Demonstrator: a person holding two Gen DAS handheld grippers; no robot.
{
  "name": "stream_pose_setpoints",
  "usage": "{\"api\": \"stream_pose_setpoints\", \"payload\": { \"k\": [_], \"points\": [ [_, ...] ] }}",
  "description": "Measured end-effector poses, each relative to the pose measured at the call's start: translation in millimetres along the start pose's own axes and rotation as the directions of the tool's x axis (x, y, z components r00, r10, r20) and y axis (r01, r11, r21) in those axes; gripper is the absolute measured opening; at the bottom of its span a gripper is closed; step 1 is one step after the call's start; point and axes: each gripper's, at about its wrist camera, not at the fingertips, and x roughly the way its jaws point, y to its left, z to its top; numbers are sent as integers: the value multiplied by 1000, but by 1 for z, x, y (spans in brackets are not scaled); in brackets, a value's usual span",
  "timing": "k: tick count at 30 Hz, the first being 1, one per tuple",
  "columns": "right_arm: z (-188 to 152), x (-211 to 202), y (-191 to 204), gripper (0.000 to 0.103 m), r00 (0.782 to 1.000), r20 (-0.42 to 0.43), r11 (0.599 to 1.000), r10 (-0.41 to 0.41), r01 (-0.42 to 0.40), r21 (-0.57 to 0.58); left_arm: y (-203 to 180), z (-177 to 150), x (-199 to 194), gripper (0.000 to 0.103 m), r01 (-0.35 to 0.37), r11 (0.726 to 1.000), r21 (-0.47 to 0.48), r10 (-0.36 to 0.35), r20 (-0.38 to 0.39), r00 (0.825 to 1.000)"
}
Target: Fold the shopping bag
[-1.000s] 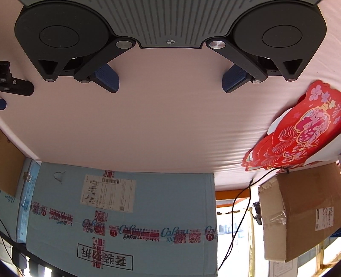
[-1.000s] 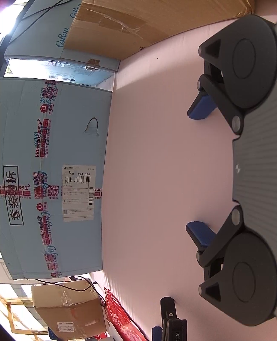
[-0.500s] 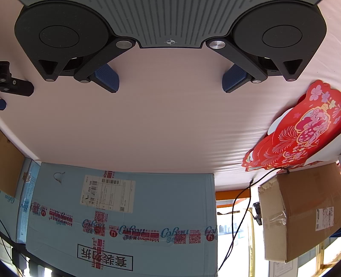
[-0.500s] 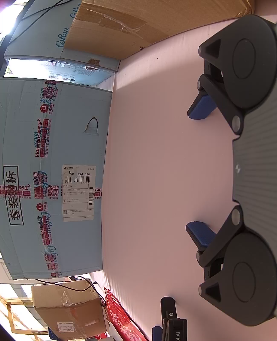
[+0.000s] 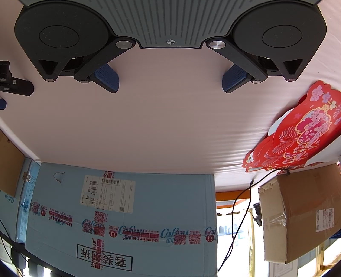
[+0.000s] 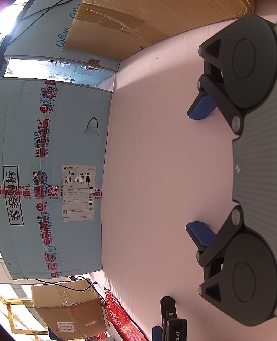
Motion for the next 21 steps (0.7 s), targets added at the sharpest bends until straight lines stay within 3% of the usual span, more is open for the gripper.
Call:
{"api": "stream_pose_setpoints", "payload": {
  "k": [21],
  "points": [
    [0, 0, 0, 103, 1000, 0, 1000, 0, 0, 0, 0, -1, -1, 103, 0, 1000, 0, 0, 0, 1000]
  ]
}}
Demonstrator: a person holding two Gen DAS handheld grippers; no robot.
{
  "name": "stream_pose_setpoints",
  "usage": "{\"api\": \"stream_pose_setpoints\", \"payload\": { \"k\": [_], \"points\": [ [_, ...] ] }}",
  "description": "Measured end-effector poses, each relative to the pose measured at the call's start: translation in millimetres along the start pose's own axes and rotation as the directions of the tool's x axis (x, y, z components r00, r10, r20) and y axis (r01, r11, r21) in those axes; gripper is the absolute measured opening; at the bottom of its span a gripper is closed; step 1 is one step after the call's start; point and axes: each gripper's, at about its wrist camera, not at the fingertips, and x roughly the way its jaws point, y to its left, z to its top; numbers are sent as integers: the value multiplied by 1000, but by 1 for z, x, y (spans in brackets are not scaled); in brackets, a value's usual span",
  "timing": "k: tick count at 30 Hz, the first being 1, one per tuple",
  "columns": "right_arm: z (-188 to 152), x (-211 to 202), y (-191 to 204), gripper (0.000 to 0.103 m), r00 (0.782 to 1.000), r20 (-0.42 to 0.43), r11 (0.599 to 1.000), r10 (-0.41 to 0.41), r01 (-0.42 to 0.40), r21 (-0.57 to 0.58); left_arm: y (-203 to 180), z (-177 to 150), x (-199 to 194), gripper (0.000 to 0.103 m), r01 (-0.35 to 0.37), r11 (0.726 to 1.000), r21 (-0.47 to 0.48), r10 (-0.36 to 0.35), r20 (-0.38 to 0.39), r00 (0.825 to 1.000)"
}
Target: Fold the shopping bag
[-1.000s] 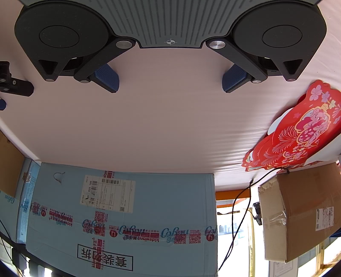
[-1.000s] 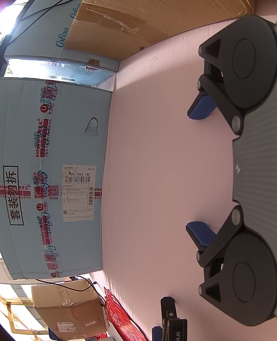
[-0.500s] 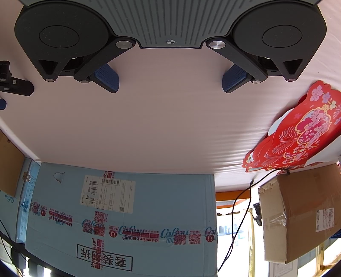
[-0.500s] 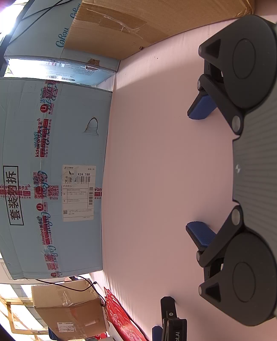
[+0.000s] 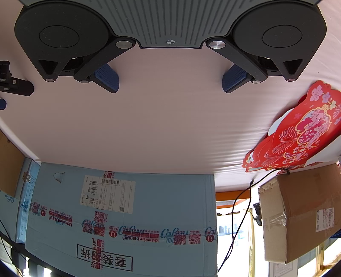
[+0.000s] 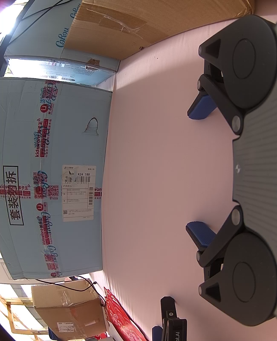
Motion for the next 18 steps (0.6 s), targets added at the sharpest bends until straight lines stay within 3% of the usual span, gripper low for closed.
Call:
{"api": "stream_pose_setpoints", "payload": {
  "k": [18],
  "points": [
    [0, 0, 0, 103, 1000, 0, 1000, 0, 0, 0, 1, 0, 0, 103, 0, 1000, 1, 0, 0, 1000]
  ]
}}
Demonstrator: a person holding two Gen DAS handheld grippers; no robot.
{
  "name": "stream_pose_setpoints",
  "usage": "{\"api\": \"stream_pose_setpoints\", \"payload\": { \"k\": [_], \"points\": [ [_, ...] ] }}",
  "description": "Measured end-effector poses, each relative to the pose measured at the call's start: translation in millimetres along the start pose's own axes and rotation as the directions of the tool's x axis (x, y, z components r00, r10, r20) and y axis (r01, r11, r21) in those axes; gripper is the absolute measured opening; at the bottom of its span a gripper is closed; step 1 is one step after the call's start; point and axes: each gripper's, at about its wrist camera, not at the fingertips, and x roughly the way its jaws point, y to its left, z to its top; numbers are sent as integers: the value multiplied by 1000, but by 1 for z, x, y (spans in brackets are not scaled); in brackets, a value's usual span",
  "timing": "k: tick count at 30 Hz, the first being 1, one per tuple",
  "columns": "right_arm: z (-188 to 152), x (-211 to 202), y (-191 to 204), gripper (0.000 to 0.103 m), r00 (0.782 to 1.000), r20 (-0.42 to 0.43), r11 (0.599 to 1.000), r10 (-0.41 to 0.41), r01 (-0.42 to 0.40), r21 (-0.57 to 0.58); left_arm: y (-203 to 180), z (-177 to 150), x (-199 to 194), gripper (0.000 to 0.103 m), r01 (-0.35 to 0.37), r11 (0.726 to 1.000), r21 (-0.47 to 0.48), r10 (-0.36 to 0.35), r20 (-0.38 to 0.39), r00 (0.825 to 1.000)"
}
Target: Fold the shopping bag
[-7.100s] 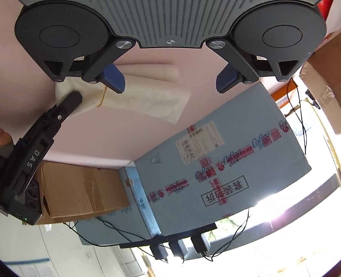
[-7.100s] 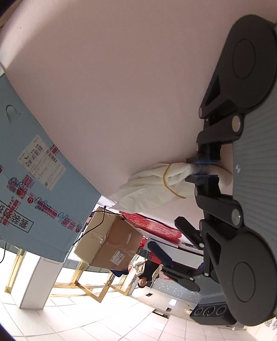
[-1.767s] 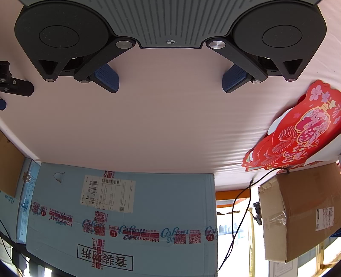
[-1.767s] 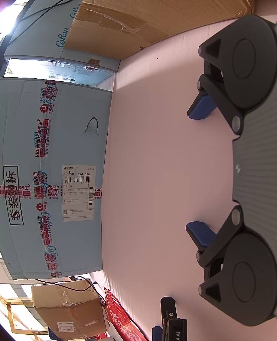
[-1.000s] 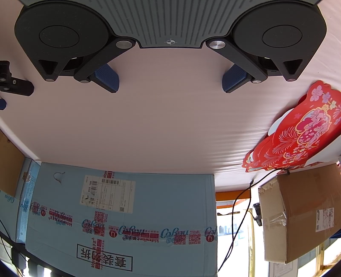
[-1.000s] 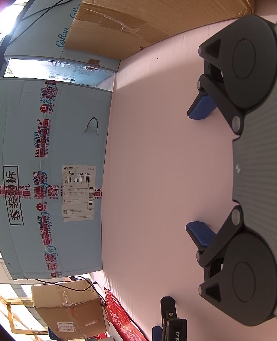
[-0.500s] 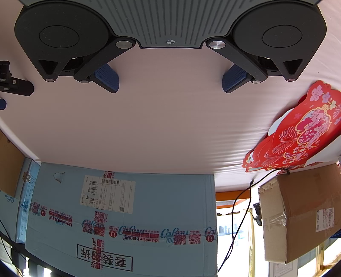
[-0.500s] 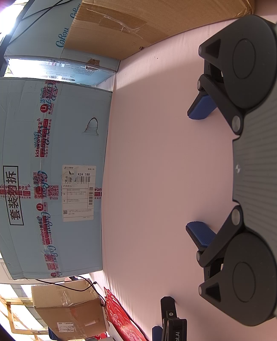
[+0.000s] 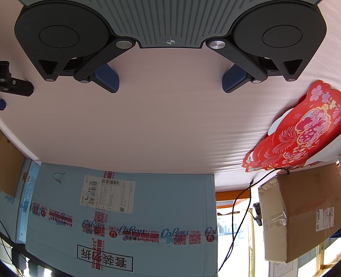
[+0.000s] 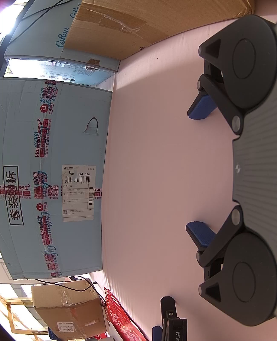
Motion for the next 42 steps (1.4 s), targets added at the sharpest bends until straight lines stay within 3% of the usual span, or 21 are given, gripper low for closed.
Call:
{"api": "stream_pose_setpoints", "payload": {
  "k": [42],
  "points": [
    [-2, 2, -1, 103, 1000, 0, 1000, -3, 3, -2, -1, 0, -1, 103, 1, 1000, -3, -1, 0, 1000]
  ]
}}
